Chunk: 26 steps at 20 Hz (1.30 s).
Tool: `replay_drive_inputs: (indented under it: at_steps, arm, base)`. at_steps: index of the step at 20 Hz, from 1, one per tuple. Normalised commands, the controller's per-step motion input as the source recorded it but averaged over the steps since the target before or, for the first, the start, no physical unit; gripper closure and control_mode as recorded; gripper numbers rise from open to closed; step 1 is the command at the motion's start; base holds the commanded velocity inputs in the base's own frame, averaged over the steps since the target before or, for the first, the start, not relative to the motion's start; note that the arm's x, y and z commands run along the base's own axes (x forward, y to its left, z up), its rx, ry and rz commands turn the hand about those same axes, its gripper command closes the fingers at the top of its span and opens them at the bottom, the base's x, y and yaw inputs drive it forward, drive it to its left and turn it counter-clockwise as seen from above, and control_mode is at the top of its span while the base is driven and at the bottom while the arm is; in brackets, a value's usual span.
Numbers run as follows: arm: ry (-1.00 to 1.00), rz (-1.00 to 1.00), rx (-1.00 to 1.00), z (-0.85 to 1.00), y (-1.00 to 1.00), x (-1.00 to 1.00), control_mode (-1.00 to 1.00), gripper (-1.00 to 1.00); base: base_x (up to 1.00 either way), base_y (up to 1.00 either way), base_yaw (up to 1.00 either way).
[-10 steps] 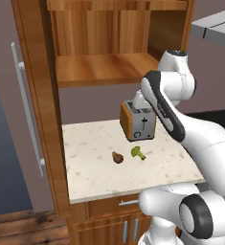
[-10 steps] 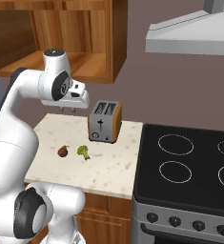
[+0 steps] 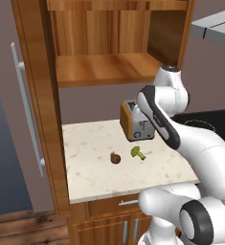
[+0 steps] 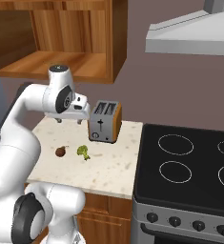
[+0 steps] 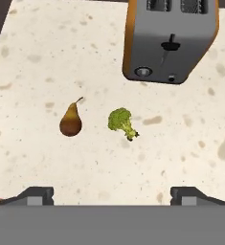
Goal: Pick the pear, broccoli from the counter and place them in the cabinet. Then close the cabinet.
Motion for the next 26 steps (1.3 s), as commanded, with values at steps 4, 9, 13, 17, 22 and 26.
replay_drive_inputs:
  at_steps: [4,9,13,17,22,26]
  arm:
    - [0.0,0.08,0.0,-0.69,0.0,0.18,-1.0,-1.0]
    - [0.0,0.03,0.0,-0.48,0.0,0.45,-1.0,-1.0]
    - [0.02,0.0,0.0,-0.39,0.0,0.58,-1.0,-1.0]
    - [0.04,0.0,0.0,-0.49,0.0,0.51,-1.0,-1.0]
    - [0.03,0.0,0.0,-0.65,0.0,0.25,-1.0,-1.0]
    - [0.0,0.0,0.0,-0.62,0.0,0.02,-1.0,-1.0]
  base:
    - [0.0,0.0,0.0]
    - [0.0,0.0,0.0]
    - [0.0,0.0,0.0]
    - [0.0,0.0,0.0]
    - [0.0,0.0,0.0]
    - [0.0,0.0,0.0]
